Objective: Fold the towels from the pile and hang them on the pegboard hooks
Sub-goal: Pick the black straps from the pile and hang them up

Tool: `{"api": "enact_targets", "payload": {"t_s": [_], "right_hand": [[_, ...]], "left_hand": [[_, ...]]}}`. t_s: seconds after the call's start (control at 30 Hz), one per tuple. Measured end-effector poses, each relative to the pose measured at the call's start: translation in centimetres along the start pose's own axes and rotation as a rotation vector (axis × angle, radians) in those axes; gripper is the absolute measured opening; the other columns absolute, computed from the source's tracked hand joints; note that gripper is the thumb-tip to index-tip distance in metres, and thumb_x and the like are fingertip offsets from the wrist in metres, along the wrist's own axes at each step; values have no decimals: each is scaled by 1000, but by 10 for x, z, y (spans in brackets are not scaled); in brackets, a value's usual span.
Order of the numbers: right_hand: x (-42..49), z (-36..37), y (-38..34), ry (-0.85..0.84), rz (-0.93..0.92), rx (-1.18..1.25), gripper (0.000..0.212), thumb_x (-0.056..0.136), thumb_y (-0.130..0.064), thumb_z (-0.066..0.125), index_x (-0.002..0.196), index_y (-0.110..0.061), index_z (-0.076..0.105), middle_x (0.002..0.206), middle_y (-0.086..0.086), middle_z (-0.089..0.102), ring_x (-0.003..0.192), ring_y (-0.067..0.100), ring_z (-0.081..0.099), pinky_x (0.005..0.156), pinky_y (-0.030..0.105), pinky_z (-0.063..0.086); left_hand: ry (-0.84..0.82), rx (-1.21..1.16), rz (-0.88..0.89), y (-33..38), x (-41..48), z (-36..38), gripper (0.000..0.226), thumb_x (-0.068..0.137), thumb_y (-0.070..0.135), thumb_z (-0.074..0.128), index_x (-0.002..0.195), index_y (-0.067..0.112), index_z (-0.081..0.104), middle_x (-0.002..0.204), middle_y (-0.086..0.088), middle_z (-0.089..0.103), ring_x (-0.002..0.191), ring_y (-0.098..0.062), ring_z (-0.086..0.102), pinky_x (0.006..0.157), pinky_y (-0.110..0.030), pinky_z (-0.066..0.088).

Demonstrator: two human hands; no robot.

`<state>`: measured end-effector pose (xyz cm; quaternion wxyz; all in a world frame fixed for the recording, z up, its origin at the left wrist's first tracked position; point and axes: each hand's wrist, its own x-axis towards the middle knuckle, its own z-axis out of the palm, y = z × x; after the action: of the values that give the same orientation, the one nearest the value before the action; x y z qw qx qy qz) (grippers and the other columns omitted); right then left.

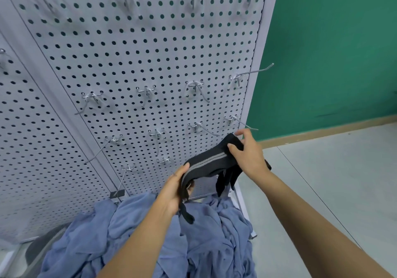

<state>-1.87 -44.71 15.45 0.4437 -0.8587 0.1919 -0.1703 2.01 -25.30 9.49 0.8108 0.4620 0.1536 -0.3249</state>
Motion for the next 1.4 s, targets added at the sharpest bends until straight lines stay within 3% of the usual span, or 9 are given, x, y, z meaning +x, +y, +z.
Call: {"api": "enact_targets", "payload": {"t_s": [0.2,0.3,0.47,0.63,0.83,1.03,1.13,1.23,1.4], "right_hand": [[-13,8,9,-48,-319,-653,39,96,-21,52,135,-21,48,136,4,43,118,27,42,90,37,45],[-17,3,15,-189,-415,-705,35,100,-27,41,129,-20,59,137,-4,49,124,20,37,102,30,35],[-23,-5,10,-387,-361,-696,56,88,-33,53,141,-18,45,147,-3,37,134,19,27,107,31,31],[-24,1,8,-338,-354,-742,48,93,-24,53,140,-20,44,140,-3,44,127,20,39,100,33,40],[-23,7,12,-275,-247,-568,33,97,-19,43,128,-21,56,112,7,67,101,28,61,79,39,51],[-21,14,30,-180,-202,-345,28,96,-17,49,121,-16,60,100,10,70,92,29,64,80,42,51],[-26,18,40,-205,-149,-260,36,93,-15,55,128,-19,55,111,6,68,99,23,64,87,40,52],[-34,15,42,-238,-98,-116,53,90,-9,56,140,-21,40,120,1,59,103,14,60,92,30,49],[-30,8,42,-59,-70,-369,35,94,-13,50,128,-13,47,92,8,67,82,28,63,73,40,53]], "left_hand": [[19,216,18,-8,18,-3,9,87,18,65,89,9,66,63,-4,68,50,-14,62,45,-19,47],[66,369,69,-17,20,-2,20,85,14,68,103,6,69,85,-8,73,73,-17,67,59,-24,51],[156,561,266,-32,2,12,38,86,-9,55,117,13,57,122,-8,61,105,-15,57,80,-21,44],[44,834,412,-47,-19,38,81,78,17,77,144,24,30,130,9,40,125,-8,37,106,-29,35],[249,1102,699,-45,-9,49,57,92,22,59,144,21,37,143,2,43,126,-15,45,103,-30,41],[192,1260,1006,-28,-8,54,37,98,11,46,133,18,56,139,6,50,121,-11,50,98,-20,40],[146,1489,1058,-26,-3,53,40,95,4,49,132,19,56,139,4,50,121,-19,47,89,-35,49],[133,1683,1067,-29,1,51,39,95,7,50,131,21,55,137,6,49,118,-22,43,69,-29,48],[129,1673,1000,-29,-2,55,37,99,12,42,134,22,50,141,9,43,124,-18,34,83,-30,50]]}}
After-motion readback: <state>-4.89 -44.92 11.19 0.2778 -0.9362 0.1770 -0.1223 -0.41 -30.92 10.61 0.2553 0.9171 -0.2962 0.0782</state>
